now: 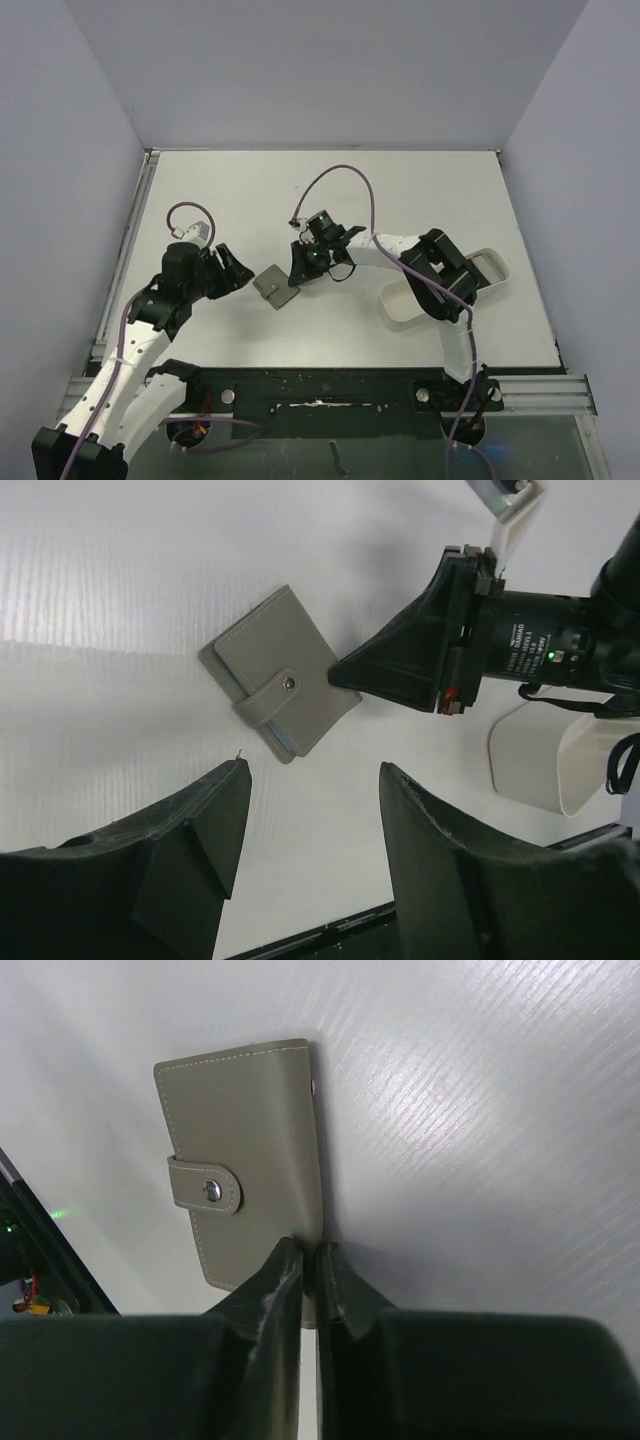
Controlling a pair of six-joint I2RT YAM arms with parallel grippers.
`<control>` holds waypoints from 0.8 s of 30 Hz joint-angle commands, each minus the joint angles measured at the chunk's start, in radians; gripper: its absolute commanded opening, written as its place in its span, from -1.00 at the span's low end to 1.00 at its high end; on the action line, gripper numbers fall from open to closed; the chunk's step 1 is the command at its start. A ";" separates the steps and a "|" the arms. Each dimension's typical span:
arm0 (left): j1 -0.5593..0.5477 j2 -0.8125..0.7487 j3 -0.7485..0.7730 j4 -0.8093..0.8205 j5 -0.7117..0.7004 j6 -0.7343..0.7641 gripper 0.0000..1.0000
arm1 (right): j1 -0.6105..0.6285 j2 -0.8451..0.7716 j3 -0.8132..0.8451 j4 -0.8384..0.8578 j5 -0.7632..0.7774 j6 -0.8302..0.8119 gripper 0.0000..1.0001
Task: Put the credit cards into the card holder
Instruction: Open the card holder at the center of the board.
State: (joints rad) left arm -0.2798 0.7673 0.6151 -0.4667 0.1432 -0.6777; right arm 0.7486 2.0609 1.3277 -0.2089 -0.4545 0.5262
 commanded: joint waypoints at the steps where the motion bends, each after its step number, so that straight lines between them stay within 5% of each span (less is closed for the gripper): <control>1: 0.004 0.037 -0.020 0.084 0.068 -0.058 0.03 | 0.010 -0.077 -0.032 -0.005 0.042 0.000 -1.00; 16: -0.004 0.174 -0.055 0.373 0.290 -0.120 0.02 | 0.021 -0.402 -0.179 0.009 0.149 0.121 -1.00; 24: -0.022 0.299 -0.153 0.693 0.483 -0.256 0.08 | 0.056 -0.503 -0.142 -0.112 0.289 0.140 -1.00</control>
State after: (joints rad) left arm -0.2852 1.0145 0.4850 -0.0086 0.4927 -0.8574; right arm 0.7815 1.6001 1.1461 -0.2760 -0.2550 0.6518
